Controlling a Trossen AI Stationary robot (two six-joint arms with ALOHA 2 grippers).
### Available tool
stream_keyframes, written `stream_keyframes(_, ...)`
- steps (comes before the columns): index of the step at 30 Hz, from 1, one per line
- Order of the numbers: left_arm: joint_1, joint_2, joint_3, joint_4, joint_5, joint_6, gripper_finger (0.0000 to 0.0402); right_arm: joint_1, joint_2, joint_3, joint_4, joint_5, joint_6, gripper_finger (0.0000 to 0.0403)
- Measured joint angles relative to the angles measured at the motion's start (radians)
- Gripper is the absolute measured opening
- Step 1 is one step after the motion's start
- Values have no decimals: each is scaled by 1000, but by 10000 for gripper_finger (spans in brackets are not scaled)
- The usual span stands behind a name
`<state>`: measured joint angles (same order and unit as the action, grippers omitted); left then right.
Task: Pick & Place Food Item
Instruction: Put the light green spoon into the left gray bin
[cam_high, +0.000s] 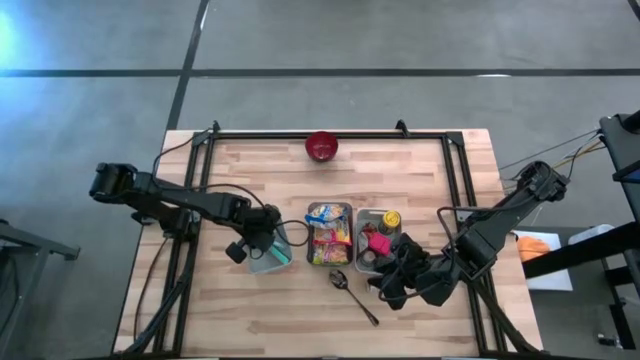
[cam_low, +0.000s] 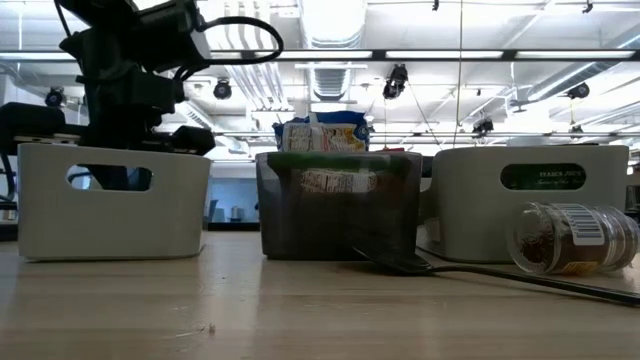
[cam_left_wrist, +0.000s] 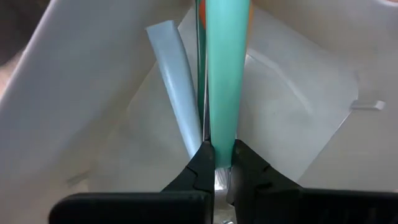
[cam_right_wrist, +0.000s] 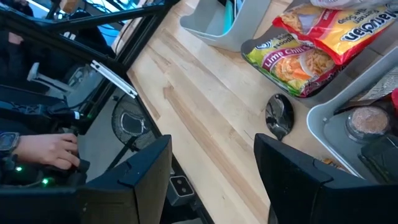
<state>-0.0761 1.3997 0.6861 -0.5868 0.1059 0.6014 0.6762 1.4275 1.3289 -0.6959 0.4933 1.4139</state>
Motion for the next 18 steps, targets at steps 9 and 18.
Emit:
stream_keyframes(9, -1, 1, -2, 10, 0, 0, 24, 0, 1, 1, 0, -2, -14, 225)
stream_keyframes(18, -1, 3, -3, 15, 2, 3, 53, 0, 1, 0, 0, -5, -22, 225)
